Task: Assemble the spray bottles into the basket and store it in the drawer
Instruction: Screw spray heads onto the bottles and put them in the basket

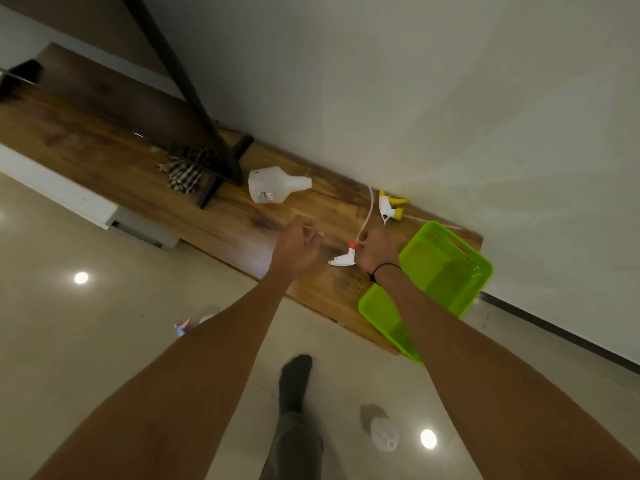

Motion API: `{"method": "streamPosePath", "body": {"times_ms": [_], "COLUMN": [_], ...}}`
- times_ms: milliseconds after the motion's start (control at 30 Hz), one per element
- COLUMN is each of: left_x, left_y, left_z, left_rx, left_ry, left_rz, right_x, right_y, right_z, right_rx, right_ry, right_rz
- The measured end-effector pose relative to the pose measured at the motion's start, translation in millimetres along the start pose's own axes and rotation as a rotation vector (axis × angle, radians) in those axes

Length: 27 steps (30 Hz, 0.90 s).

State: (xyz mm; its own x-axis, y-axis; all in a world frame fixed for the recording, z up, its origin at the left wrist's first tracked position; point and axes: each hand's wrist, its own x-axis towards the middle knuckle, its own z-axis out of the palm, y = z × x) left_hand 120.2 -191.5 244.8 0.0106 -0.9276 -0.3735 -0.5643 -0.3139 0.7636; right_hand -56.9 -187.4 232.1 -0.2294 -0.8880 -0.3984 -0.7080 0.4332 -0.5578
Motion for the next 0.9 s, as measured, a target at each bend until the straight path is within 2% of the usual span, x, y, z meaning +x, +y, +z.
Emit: {"method": "streamPosePath", "body": {"times_ms": [133,233,333,433,567,800,900], "left_x": [27,42,57,77,99,133,147], "left_y": [-3,-5,-2,1,1,6,10], "left_z": [-17,-25,-34,-48,-68,-80,-77], "left_rx": [0.116,0.198,0.299,0.448,0.655,1.029,1.083], "left_ry": [0.002,0.026,0.132,0.186,0.167,-0.092,-0.133], "left_rz": [0.081,0.217,0.393,0.469,0.409,0.265,0.224], "right_x": [18,27,36,42,46,51,53], "right_y": [-16,-22,-23,-26,-34,-44,-44], "right_z": [25,40,52,58,57,46,38], "right_rx": [-0.008,0.003,-0.054,-0.103,-0.141,-0.156,-0.196], "right_ry": [0.033,0.068,0.076,0.095,0.126,0.129,0.146], "right_rz": [0.178,0.295,0.342,0.374,0.346,0.234,0.147]}}
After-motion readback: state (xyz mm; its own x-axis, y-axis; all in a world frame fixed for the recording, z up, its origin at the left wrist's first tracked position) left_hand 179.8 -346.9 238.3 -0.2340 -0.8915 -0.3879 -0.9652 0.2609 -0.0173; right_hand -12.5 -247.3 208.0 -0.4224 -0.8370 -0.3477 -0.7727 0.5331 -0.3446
